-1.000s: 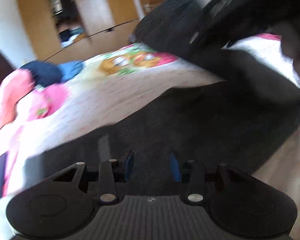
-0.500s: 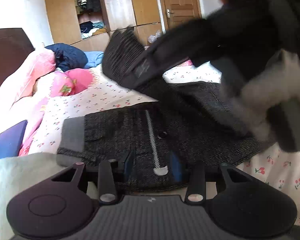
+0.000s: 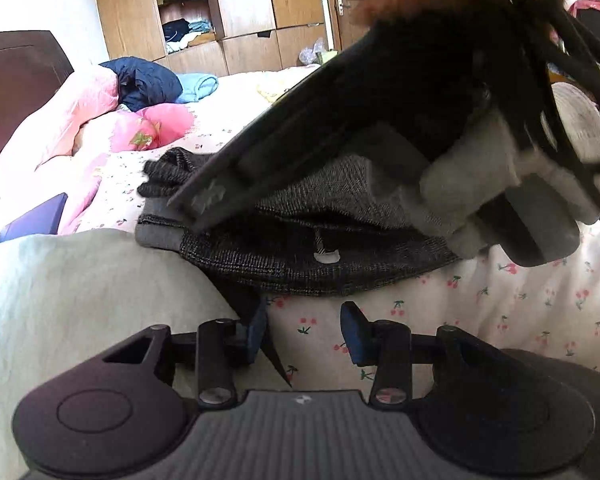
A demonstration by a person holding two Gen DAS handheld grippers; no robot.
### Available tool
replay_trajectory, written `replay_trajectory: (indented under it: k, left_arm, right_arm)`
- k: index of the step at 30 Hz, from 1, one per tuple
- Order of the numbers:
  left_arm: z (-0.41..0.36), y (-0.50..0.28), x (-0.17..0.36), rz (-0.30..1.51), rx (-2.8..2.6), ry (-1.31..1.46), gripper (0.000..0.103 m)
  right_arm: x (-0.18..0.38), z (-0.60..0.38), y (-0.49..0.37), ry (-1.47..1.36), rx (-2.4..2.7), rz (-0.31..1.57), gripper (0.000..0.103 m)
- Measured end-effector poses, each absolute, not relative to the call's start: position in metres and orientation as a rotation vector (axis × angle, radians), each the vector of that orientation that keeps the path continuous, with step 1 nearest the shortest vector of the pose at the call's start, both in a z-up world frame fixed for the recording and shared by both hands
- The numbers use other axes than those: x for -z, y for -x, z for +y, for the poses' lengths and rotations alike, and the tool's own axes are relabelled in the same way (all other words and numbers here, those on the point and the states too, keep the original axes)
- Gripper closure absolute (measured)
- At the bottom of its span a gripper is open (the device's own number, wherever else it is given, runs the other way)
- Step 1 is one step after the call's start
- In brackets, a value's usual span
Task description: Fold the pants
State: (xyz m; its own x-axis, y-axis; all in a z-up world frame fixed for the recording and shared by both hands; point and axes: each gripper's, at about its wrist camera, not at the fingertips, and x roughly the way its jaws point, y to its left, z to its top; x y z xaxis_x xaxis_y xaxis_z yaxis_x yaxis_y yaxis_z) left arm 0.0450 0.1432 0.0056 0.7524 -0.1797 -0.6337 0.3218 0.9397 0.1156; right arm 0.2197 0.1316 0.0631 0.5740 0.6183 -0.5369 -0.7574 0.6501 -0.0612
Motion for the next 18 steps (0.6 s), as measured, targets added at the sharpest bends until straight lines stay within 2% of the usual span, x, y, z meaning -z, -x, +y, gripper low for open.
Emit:
replay_trajectory:
  k: [1,3,4,8,12,15,18]
  left_arm:
    - [0.144,-0.042,-0.007,0.663,0.278,-0.223,0.048]
    - [0.146,-0.041,-0.011,0.654,0.284,-0.221,0.048]
    - [0.147,-0.041,-0.013,0.648,0.285,-0.225,0.048]
    - [0.146,-0.046,-0.019,0.612,0.271,-0.253,0.048]
    - [0.147,-0.055,-0.025,0.57,0.265,-0.253,0.045]
    - [0.145,-0.061,-0.024,0.556,0.257,-0.266,0.044]
    - [0.145,-0.065,-0.022,0.563,0.252,-0.271,0.044]
  right_arm:
    - [-0.067,0.126,-0.22,0.273,-0.845,0.51,0.065]
    - [-0.075,0.121,-0.212,0.27,-0.894,0.483,0.051]
    - [-0.079,0.119,-0.211,0.27,-0.898,0.469,0.05]
    - [-0.087,0.105,-0.226,0.256,-0.849,0.471,0.05]
    - [-0.072,0.093,-0.229,0.431,-0.78,0.483,0.05]
    - [-0.056,0.085,-0.234,0.443,-0.798,0.595,0.051]
    - [-0.045,0.08,-0.246,0.327,-0.879,0.751,0.051]
